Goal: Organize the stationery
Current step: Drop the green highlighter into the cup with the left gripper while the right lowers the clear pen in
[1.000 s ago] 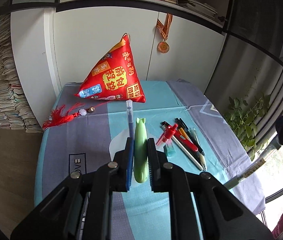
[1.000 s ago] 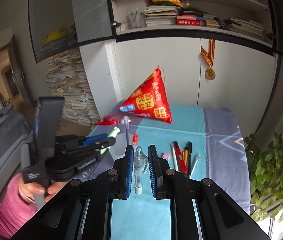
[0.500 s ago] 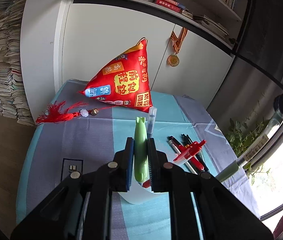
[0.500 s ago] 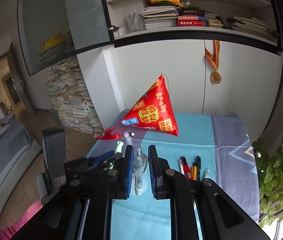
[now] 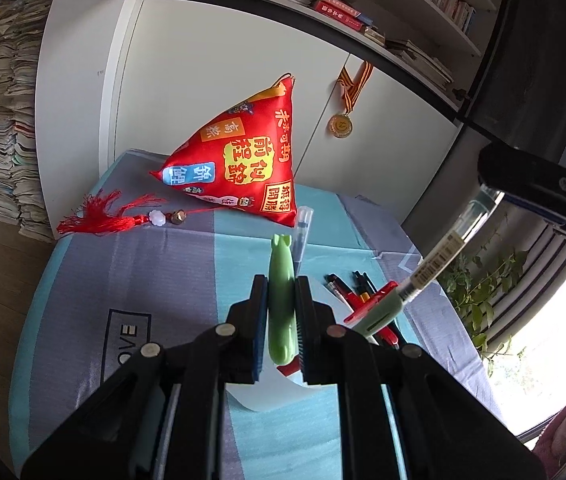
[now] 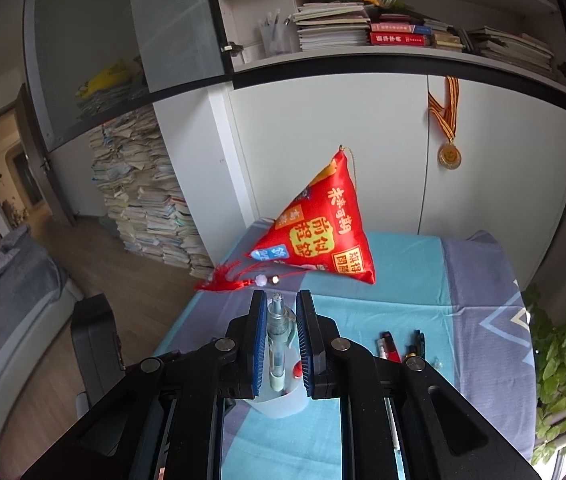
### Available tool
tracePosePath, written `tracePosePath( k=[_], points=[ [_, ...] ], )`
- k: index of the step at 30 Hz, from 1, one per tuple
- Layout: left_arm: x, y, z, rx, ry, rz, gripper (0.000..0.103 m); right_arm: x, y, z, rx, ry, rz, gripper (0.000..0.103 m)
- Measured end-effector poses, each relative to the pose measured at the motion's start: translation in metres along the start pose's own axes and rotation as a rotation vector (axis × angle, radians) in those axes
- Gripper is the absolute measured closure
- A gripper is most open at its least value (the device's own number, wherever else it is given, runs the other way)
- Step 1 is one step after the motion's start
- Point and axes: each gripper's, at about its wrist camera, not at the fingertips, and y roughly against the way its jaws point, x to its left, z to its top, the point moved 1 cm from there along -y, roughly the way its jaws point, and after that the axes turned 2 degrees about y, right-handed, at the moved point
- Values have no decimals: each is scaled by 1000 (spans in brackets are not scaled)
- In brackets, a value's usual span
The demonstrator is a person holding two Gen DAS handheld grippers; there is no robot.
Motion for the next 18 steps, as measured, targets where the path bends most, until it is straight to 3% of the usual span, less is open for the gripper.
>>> tracePosePath(
  k=[5,18],
  points=[
    [4,-1,5,-16,49,-23,92,0,-13,-5,28,-1,-3,87],
    [2,5,-12,-14,-17,17,92,1,-33,-20,87,5,-8,87]
  ],
)
